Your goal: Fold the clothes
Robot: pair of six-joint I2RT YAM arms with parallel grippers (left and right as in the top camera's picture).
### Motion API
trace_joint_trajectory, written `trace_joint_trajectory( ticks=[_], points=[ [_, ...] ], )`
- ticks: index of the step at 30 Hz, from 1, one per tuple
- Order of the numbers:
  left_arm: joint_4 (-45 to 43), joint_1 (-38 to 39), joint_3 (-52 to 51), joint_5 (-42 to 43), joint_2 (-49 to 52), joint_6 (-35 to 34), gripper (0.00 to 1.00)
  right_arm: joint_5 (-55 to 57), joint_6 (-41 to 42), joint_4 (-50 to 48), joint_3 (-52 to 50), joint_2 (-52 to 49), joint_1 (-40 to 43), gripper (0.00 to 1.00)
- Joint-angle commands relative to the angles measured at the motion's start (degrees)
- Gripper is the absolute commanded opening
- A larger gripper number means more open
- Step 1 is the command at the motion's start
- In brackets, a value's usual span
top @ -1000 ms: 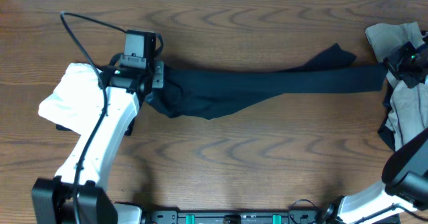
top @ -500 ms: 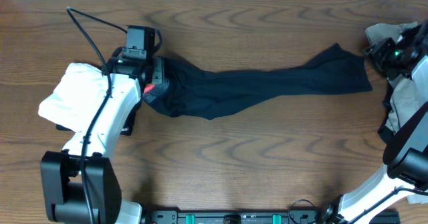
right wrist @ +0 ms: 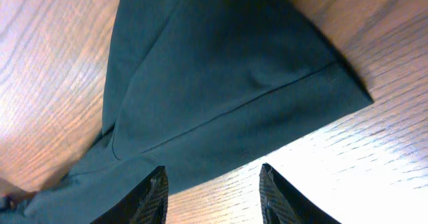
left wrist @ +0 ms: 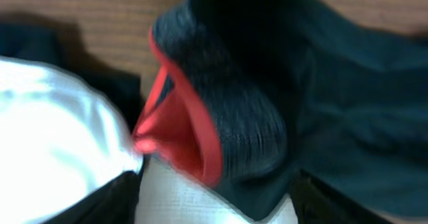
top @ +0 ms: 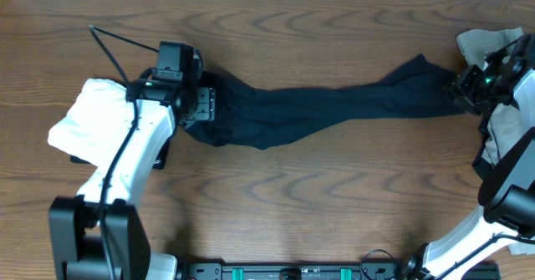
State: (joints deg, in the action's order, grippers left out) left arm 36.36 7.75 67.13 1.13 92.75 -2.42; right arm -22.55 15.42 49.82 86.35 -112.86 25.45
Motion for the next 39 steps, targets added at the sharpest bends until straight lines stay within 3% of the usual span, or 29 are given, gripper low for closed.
trace_joint_trajectory(
  ticks=[1,2,4,5,11,18,27,31,33,35,39],
  points=[
    [-3.28,-0.07,-2.62,-0.24,4.85,1.99,0.75,0.04,-1.36,0.55,0.76,0.11,-1.46,0.43],
    [-3.41,-0.07,-2.62,-0.22,5.97,1.99,0.69,0.04,-1.38,0.85,0.76,0.11,-1.55,0.43],
    [-1.38,-0.07,-2.62,-0.31,7.89,3.1,0.23,0.04,-1.38,1.49,0.76,0.11,-1.81,0.43],
    [0.61,-0.09,-2.62,-0.5,7.98,3.41,0.06,0.04,-1.38,1.86,0.76,0.11,-1.86,0.43],
    [13.49,-1.75,-0.17,-7.82,5.03,-1.57,0.06,0.04,-2.25,2.49,0.76,0.11,-1.86,0.43],
    [15.58,-4.72,0.24,-8.52,0.94,-2.91,0.07,0.31,-2.91,3.19,0.74,0.11,-1.86,0.44],
    [16.52,-8.5,0.35,-10.82,0.72,-10.27,0.06,8.94,-2.58,3.02,-1.99,-1.07,-1.84,0.65],
    [17.42,-8.98,0.39,-10.8,0.72,-10.67,0.06,9.03,-1.55,-0.28,-2.51,-3.91,-1.81,0.67],
    [17.84,-9.03,0.39,-10.82,0.72,-10.86,0.13,7.48,-1.36,-3.3,-2.51,-5.73,-1.84,0.68],
    [18.08,-9.03,0.39,-10.78,0.72,-10.86,0.33,5.22,-1.55,-6.45,-2.51,-7.34,-1.86,0.69],
    [18.71,-9.03,0.39,-10.62,0.72,-10.88,0.37,5.2,-1.03,-10.78,-2.51,-10.1,-1.86,0.71]
  ],
)
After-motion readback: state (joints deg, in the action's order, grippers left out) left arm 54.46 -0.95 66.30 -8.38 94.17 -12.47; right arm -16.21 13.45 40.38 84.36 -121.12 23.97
